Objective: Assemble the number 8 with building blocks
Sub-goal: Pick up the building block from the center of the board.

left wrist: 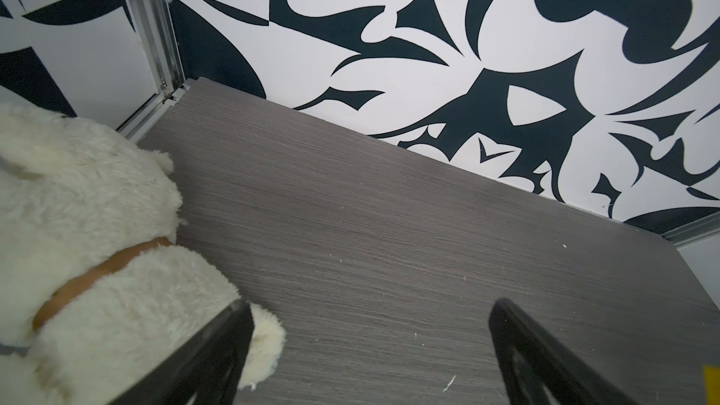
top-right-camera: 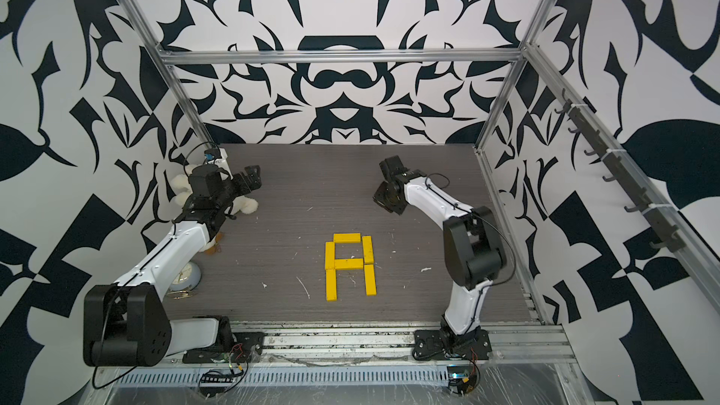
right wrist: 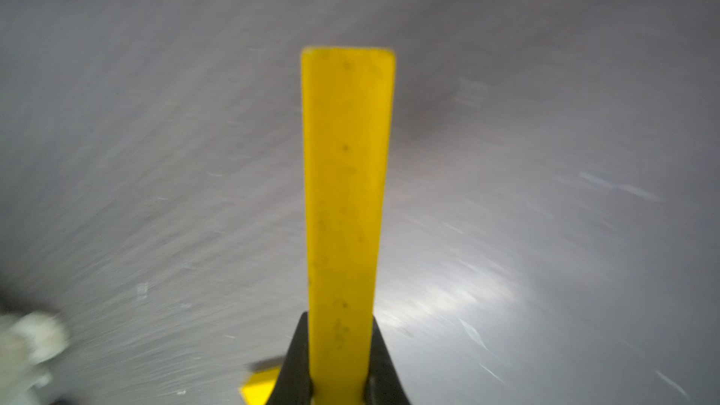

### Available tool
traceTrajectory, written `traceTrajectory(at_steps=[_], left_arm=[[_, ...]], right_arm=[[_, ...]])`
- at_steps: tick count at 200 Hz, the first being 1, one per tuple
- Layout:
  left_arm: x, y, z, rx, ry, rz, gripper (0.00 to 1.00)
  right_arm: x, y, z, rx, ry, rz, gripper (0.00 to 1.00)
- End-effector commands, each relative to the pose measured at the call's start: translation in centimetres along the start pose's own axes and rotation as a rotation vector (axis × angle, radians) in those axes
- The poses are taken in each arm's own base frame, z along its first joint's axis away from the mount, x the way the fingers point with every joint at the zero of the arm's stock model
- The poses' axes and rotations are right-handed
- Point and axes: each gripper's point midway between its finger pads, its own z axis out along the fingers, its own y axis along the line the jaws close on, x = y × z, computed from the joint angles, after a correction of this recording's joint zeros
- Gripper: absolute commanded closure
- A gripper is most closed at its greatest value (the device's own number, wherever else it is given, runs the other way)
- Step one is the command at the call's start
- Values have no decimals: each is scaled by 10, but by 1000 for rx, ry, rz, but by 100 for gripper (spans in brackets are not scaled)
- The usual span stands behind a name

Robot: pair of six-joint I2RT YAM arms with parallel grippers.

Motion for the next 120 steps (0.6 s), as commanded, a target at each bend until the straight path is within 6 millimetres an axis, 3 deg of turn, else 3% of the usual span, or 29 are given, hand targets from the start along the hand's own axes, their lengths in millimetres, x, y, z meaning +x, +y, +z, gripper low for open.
traceTrajectory(at_steps=[1,36,52,71,91,111,120], left_arm=[[-9,-3,-8,-3,0,18,1],[-10,0,-9,-24,12,28,1],[-19,-3,-19,-28,-6,38,1],[-20,0,-19,-46,3,47,1],[-16,2,-17,-59,23,50,1],[-18,-1,-16,-46,18,40,1],[-9,2,-7,-51,54,33,1]], right_arm=[[11,80,9,-285,147,-242,100],[18,136,23,-444,229,-405,100],[33,148,24,-512,300,-417,100],[72,140,24,-505,438,-462,100],[119,130,15,-454,527,-638,100],[152,145,-2,-487,580,-764,100],[168,150,-8,-489,599,-801,100]])
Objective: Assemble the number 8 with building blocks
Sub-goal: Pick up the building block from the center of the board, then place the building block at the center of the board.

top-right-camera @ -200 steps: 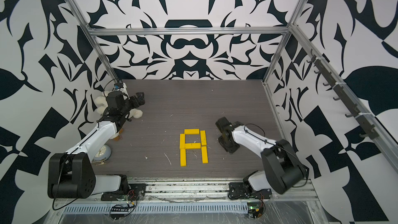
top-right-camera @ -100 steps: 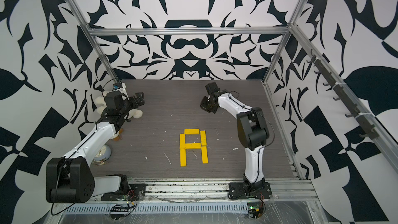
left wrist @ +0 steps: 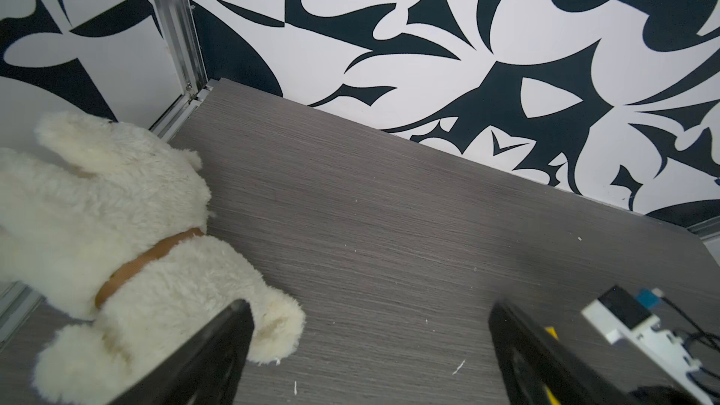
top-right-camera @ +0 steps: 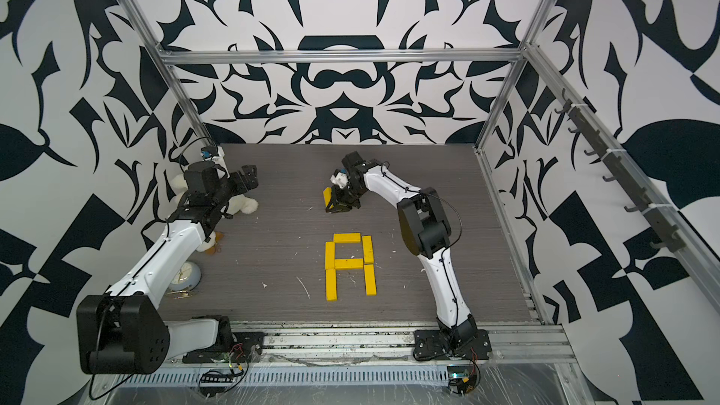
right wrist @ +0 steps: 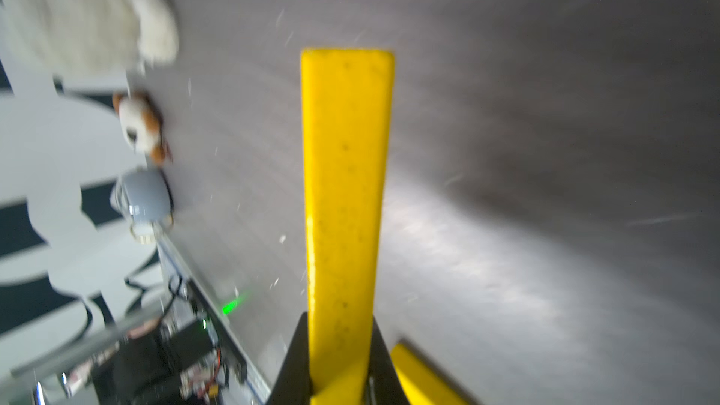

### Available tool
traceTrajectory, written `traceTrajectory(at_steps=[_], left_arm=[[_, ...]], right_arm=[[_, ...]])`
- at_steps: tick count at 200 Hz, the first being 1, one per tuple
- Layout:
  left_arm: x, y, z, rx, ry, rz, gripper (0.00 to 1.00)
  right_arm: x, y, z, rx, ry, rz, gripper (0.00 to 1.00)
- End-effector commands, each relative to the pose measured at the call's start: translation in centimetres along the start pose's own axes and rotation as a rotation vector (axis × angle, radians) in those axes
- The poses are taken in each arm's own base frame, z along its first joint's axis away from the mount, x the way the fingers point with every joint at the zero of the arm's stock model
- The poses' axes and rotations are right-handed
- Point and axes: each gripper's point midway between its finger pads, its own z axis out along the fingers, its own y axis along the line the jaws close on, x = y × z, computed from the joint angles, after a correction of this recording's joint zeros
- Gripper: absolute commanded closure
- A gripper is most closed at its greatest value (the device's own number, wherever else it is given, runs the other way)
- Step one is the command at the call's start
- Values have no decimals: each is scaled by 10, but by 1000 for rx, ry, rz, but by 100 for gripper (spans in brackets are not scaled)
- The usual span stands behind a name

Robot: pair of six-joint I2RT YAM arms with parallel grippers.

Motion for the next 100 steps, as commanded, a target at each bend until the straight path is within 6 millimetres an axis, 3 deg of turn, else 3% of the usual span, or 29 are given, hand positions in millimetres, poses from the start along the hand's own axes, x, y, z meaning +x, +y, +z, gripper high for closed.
traceTrajectory(at_steps=[1,23,34,44,76,100], left_arm=[[1,0,6,-4,32,2,1],[-3,-3,1,2,27,-7,1],[0,-1,0,-4,31,-12,1],[-7,-3,-12,3,-1,-14,1],[3,-2,-24,1,11,-26,1],[7,-2,-35,1,3,-37,1]], right_arm=[[35,66,-8,-68,96,-209,100],[61,82,0,-66,137,-191,100],[85,86,6,-91,165,-185,100],[109,87,10,-104,199,-180,100],[182,91,19,-67,348,-257,100],[207,90,29,2,446,-339,100]])
